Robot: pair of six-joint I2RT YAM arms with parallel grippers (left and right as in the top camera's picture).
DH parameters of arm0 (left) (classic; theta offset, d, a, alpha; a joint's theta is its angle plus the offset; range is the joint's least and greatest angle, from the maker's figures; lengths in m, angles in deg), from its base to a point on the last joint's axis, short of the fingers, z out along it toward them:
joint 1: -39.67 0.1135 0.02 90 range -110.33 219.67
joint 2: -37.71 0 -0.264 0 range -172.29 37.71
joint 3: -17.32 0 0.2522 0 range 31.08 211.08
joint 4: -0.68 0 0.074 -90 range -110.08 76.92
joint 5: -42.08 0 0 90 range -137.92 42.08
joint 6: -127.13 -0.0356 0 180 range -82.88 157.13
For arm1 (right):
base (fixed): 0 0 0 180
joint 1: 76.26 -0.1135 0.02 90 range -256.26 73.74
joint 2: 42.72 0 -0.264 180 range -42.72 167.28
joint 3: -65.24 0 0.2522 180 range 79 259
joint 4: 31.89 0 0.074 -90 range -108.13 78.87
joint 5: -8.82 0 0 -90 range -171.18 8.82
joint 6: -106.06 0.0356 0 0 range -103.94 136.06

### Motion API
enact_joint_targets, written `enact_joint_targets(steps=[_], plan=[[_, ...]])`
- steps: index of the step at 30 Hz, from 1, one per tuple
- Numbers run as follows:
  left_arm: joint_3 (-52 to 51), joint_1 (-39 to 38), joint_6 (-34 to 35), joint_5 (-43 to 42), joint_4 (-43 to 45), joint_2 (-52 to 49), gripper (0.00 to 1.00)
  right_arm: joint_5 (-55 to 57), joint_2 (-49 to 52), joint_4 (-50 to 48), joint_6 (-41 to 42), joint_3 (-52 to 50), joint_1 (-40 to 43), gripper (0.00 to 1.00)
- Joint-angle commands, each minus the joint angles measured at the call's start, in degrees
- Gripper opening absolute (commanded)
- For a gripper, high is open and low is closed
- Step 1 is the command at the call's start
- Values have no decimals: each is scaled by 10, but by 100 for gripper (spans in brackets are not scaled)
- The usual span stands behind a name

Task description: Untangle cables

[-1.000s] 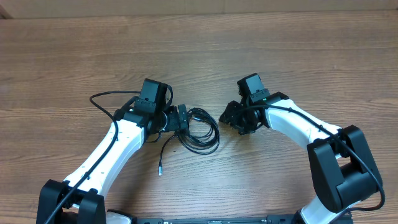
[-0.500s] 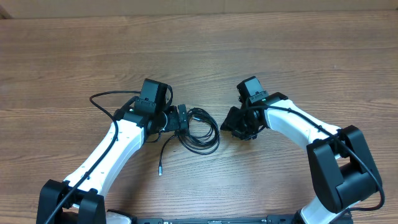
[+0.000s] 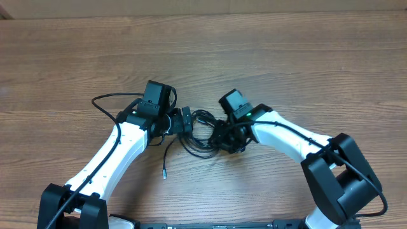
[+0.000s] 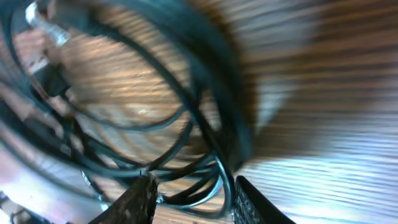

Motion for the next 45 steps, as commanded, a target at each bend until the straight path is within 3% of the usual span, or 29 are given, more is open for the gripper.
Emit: enact_joint_targets(steps=[1,8,15,22,41,45], plan=[[8,2,10,6,0,-4,100,-2,-3,-16,10,10,-20,39],[8,2,10,6,0,-4,100,-3,-3,-16,-3,10,-15,38],[8,2,10,6,0,-4,100,-41,-3,-14,-84,10,25,41],[8,2,10,6,0,-4,99,-32,-3,-28,-142,10,73,53],[8,2,10,6,0,-4,99,22,-3,-78,-143,10,6,54],[8,2,10,6,0,-4,100,21,-3,-79,-104,10,-3,54]])
